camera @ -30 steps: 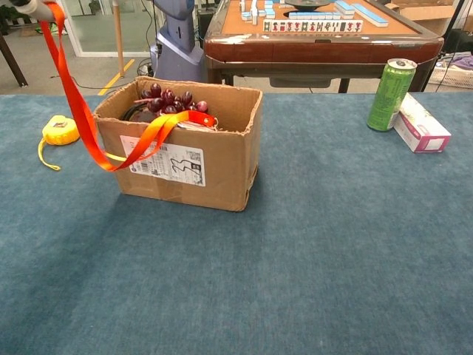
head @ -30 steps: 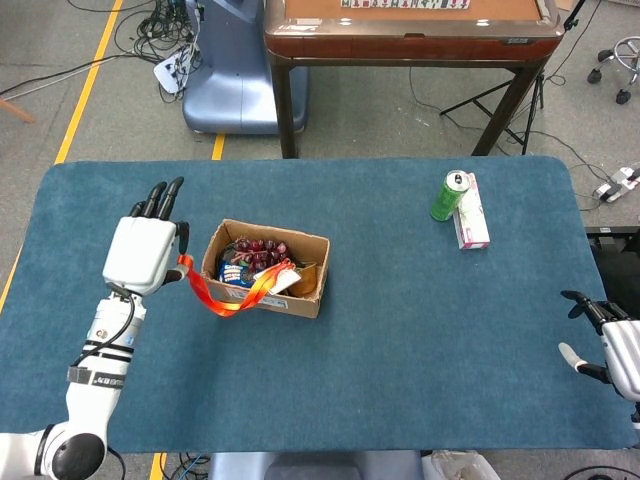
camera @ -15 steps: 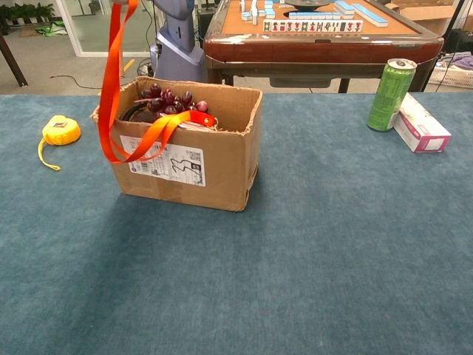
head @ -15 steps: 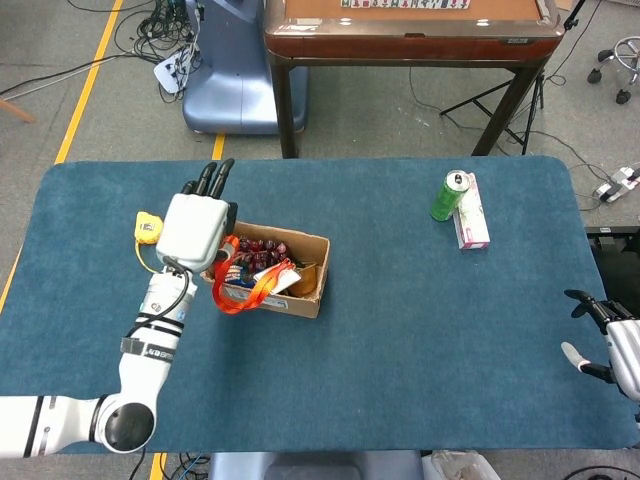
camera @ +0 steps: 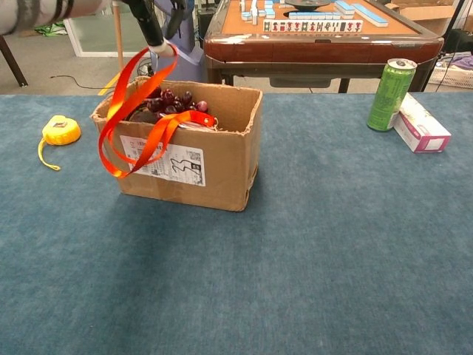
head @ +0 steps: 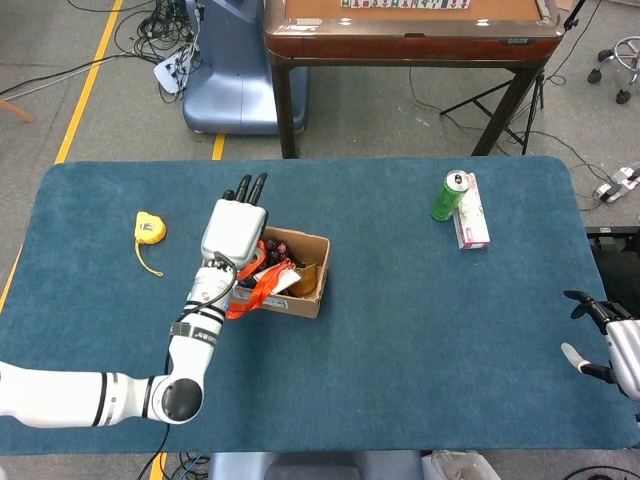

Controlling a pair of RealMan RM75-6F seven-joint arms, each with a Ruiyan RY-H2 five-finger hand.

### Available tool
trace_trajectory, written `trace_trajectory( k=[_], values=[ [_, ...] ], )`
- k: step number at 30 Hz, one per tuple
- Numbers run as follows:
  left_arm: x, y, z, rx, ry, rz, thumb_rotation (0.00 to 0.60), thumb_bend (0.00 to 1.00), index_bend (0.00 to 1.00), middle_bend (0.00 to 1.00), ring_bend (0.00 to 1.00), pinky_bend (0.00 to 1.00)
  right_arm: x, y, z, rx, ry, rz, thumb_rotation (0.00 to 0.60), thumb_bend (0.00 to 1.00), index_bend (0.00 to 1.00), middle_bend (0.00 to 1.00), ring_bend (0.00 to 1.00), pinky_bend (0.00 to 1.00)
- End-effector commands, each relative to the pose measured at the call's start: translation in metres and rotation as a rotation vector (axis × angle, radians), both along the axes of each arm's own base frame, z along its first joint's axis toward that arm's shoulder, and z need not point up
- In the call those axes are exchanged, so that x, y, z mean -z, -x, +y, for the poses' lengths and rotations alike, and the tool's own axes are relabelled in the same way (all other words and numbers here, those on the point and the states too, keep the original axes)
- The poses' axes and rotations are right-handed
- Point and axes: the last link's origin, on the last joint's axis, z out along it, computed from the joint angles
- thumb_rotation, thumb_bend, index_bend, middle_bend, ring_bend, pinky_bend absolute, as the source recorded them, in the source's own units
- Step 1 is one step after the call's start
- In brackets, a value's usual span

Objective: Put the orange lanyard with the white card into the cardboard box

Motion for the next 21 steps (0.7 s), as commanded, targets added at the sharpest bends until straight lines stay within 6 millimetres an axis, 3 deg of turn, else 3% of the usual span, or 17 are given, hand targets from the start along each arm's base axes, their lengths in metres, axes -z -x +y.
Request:
trace_trajectory(
  k=[1,12,21],
  values=[
    [0.022,0.003,0.007,-0.013,0.032,0.027,0.6,0.25,0.66,0.03,0.02,0.24,0.0,0.001,0.0,0.003,-0.003,-0.002,0.6,0.24,0.24,0.42,0.35,0.66],
    [0.062,0.004,0.021,-0.022,0.085,0.039,0.6,0.25,0.66,0.03,0.02,0.24,-0.005,0.004,-0.001,0.018,0.009,-0.017,0.6,0.24,0.24,0.42,0.35,0.66],
    [0.071,-0.001,0.021,-0.007,0.087,0.04,0.6,0.25,0.64,0.03,0.03,0.24,-0.006,0.004,-0.001,0.017,0.003,-0.023,0.6,0.24,0.24,0.42,0.35,0.66]
  ],
)
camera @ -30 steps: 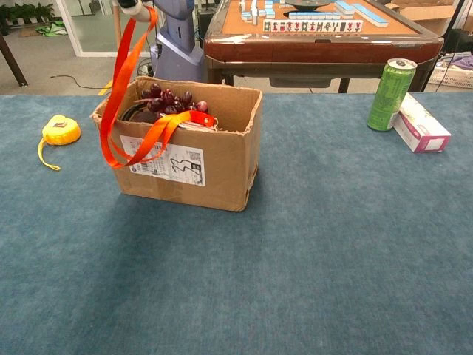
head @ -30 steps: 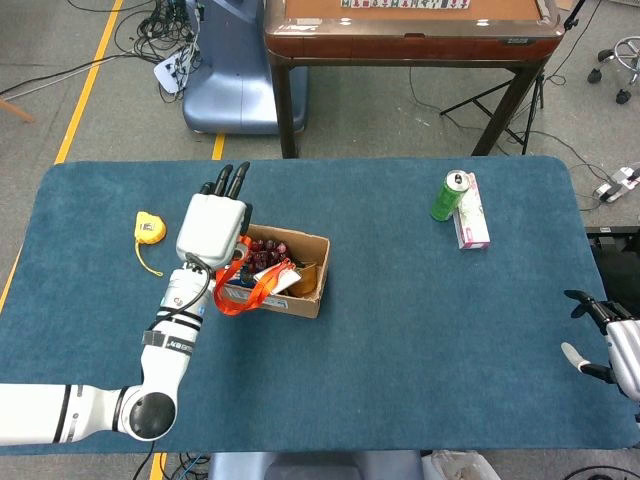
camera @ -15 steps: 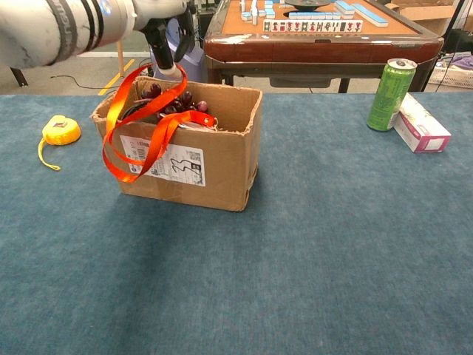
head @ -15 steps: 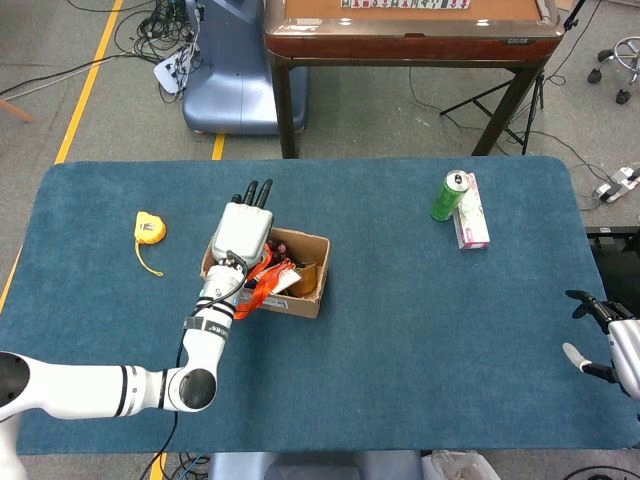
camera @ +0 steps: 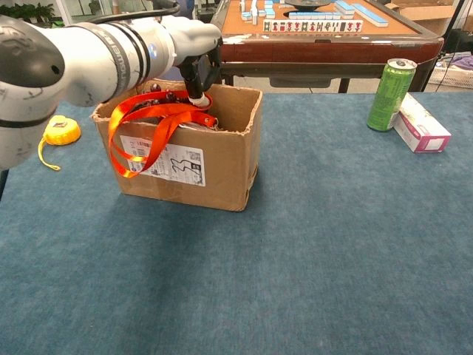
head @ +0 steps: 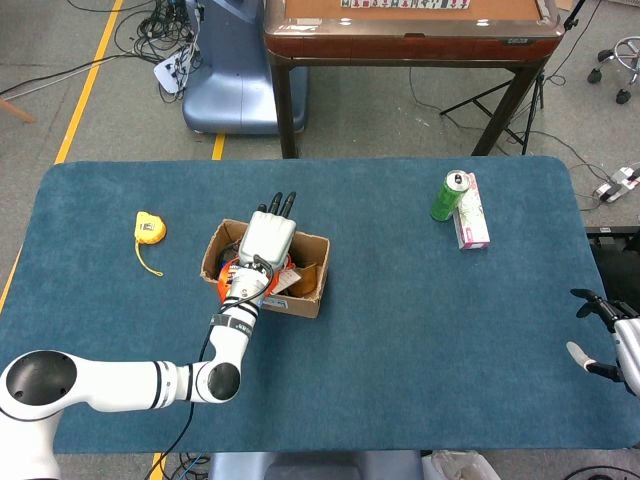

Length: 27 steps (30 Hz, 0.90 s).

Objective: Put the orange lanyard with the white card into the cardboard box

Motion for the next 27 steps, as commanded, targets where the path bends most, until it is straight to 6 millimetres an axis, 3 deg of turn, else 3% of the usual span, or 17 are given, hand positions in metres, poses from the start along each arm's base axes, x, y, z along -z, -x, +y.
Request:
trace_trajectory(
  k=[1,9,13,16,27],
  values=[
    [-0.001,0.0,-0.001,0.001,-0.001,0.006,0.6,0.25,0.62,0.03,0.03,0.24,0.0,0.0,0.0,0.0,-0.003,0.0,0.6,0.24,0.24,0.42,0.35,0.66],
    [-0.012,-0.001,-0.005,0.009,-0.018,-0.014,0.6,0.25,0.22,0.03,0.03,0.24,0.003,0.0,-0.001,0.0,-0.01,0.006,0.6,0.24,0.24,0.42,0.35,0.66],
    [-0.019,-0.003,-0.008,0.016,-0.036,-0.015,0.6,0.25,0.11,0.03,0.03,0.24,0.004,-0.001,-0.001,0.001,-0.014,0.008,0.6,0.24,0.24,0.42,0.35,0.66],
    [-0.022,-0.004,-0.011,0.02,-0.051,-0.005,0.6,0.25,0.07,0.03,0.03,0.24,0.005,-0.001,-0.001,0.0,-0.015,0.009,0.6,0.24,0.24,0.42,0.35,0.66],
    [-0.022,-0.011,-0.019,0.039,-0.089,0.045,0.6,0.25,0.07,0.03,0.03,0.24,0.005,-0.001,0.0,-0.001,-0.015,0.009,0.6,0.24,0.24,0.42,0.35,0.66]
  ],
)
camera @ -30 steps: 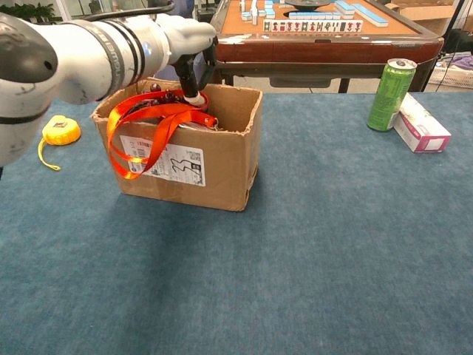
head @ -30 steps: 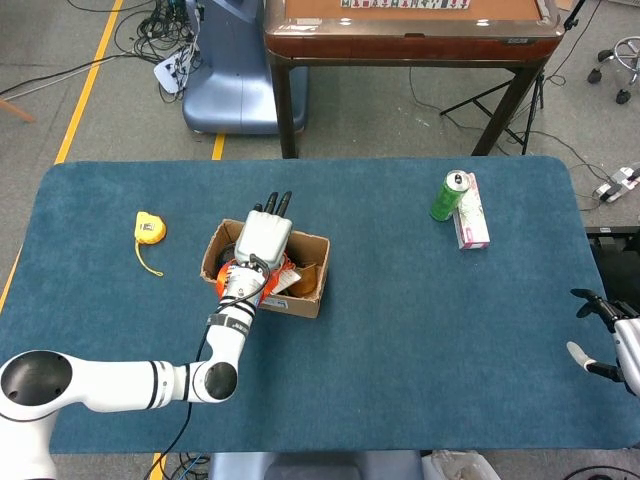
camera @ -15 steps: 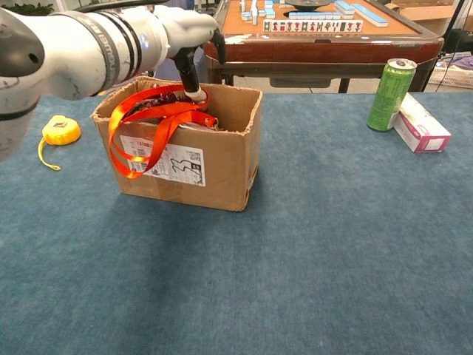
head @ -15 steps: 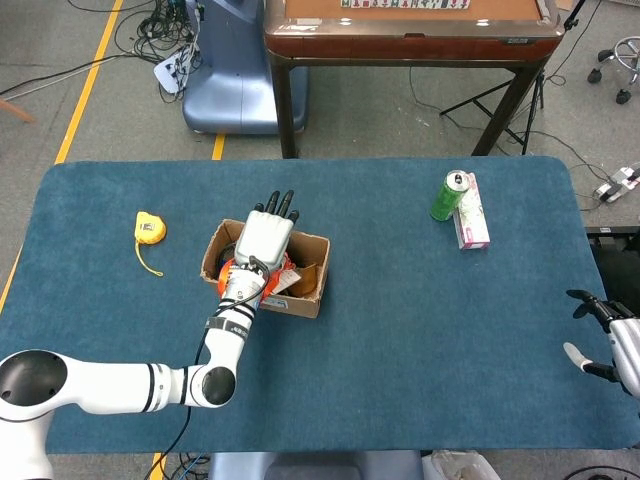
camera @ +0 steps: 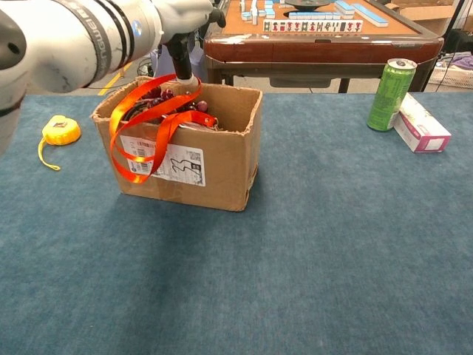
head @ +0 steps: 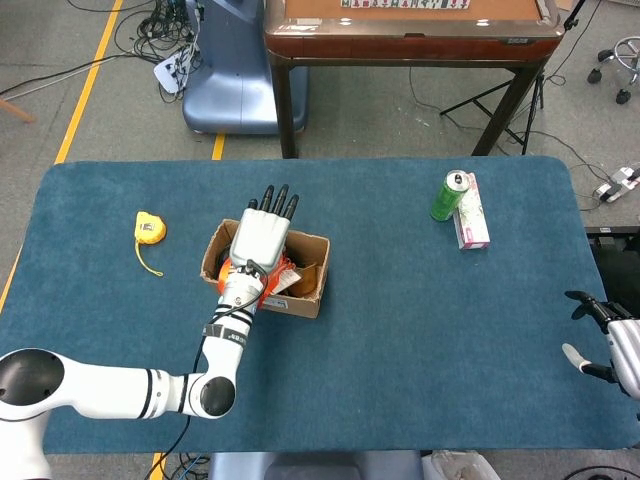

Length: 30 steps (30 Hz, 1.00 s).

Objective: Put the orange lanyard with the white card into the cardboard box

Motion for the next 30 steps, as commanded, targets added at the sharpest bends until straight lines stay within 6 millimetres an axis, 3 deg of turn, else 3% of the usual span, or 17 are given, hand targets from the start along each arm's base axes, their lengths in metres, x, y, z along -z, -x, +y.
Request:
trace_trajectory(
  k=[1,11,18,30],
  values=[
    [0.001,-0.002,0.0,0.006,-0.004,-0.008,0.6,0.25,0.07,0.03,0.03,0.24,0.0,0.0,0.0,-0.001,0.0,-0.001,0.6,0.24,0.24,0.42,0.35,0.66],
    [0.012,-0.016,0.004,0.057,-0.053,-0.074,0.6,0.25,0.09,0.07,0.07,0.29,-0.003,0.0,0.0,0.001,0.006,-0.008,0.6,0.24,0.24,0.42,0.35,0.66],
    [0.025,0.0,0.012,-0.003,-0.044,0.046,0.6,0.25,0.09,0.08,0.08,0.29,-0.003,0.001,0.001,0.001,0.004,-0.011,0.6,0.24,0.24,0.42,0.35,0.66],
    [0.008,0.009,0.007,-0.131,-0.05,0.215,0.6,0.22,0.09,0.08,0.08,0.29,0.0,0.0,0.0,-0.001,-0.004,-0.005,0.6,0.24,0.24,0.42,0.35,0.66]
  ],
)
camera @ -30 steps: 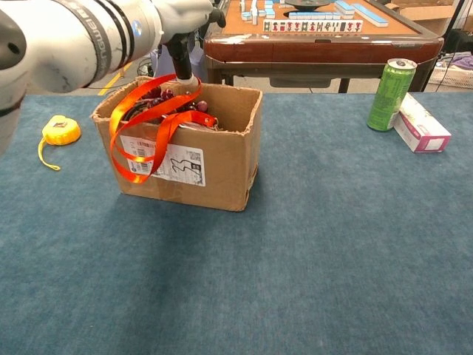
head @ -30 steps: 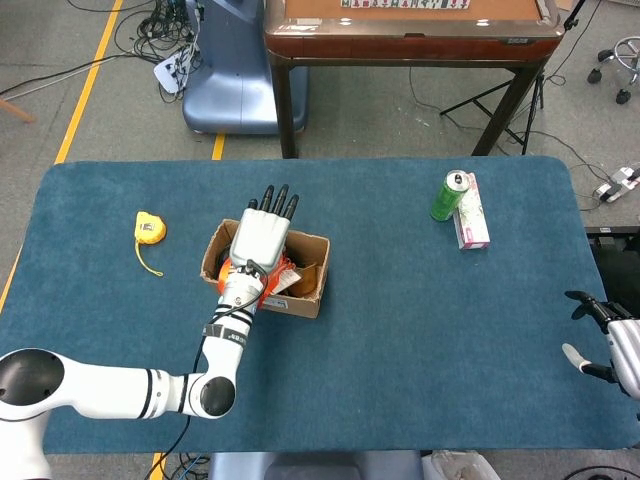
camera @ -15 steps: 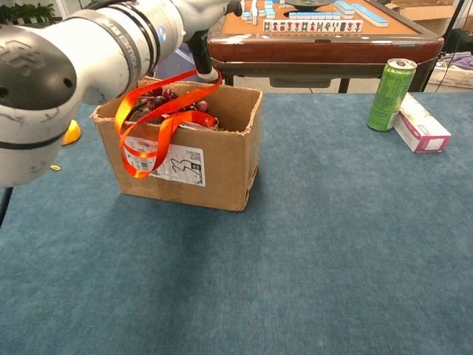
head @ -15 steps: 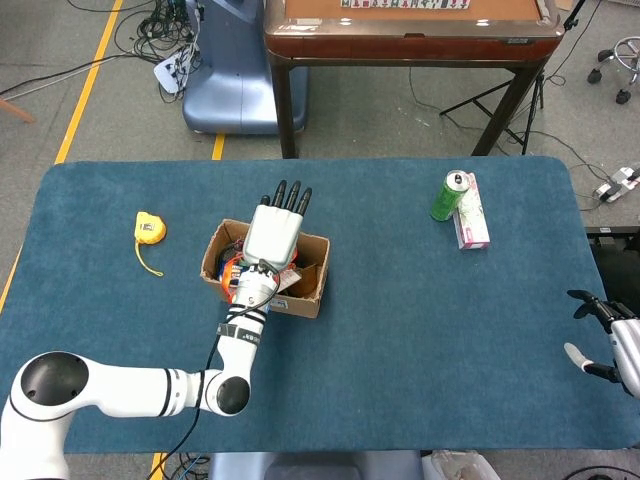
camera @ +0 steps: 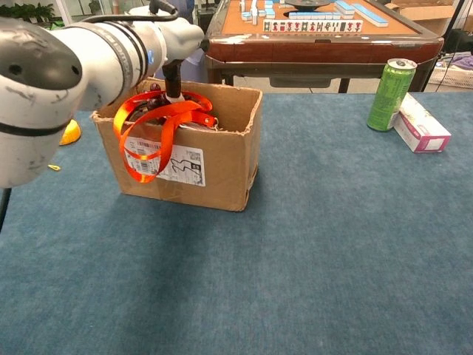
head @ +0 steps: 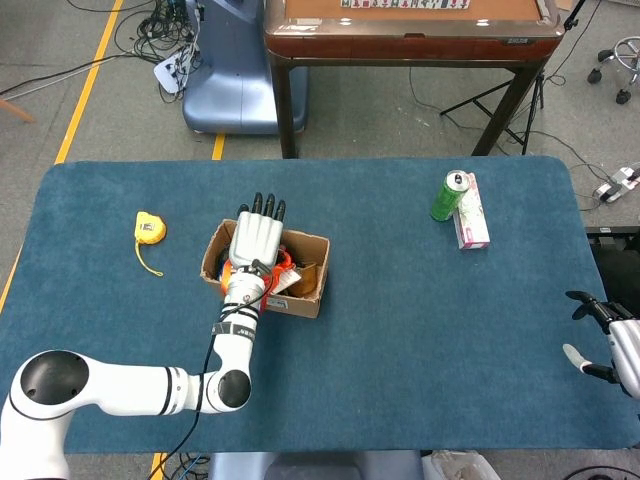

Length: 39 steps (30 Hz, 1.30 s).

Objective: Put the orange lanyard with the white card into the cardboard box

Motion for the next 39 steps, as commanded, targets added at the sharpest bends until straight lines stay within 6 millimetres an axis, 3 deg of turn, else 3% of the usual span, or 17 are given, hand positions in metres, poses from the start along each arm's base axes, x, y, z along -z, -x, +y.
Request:
trace_trajectory(
  k=[1,16,30,39],
  values=[
    [-0.01,-0.002,-0.004,-0.019,-0.014,0.024,0.6,0.22,0.09,0.08,0.08,0.29,0.001,0.0,0.0,-0.001,-0.002,0.001,0.6,0.24,0.24,0.42,0.35,0.66],
    [-0.04,-0.005,-0.023,0.01,-0.043,-0.022,0.6,0.22,0.09,0.08,0.08,0.29,0.004,-0.001,-0.001,0.002,-0.01,0.008,0.6,0.24,0.24,0.42,0.35,0.66],
    [-0.086,0.029,-0.076,0.09,-0.082,-0.081,0.6,0.22,0.09,0.08,0.08,0.29,0.007,-0.001,-0.001,0.004,-0.015,0.022,0.6,0.24,0.24,0.42,0.35,0.66],
    [-0.117,0.058,-0.118,0.144,-0.111,-0.21,0.6,0.21,0.09,0.07,0.08,0.29,0.008,-0.001,-0.001,0.01,-0.009,0.034,0.6,0.24,0.24,0.42,0.35,0.66]
  ],
)
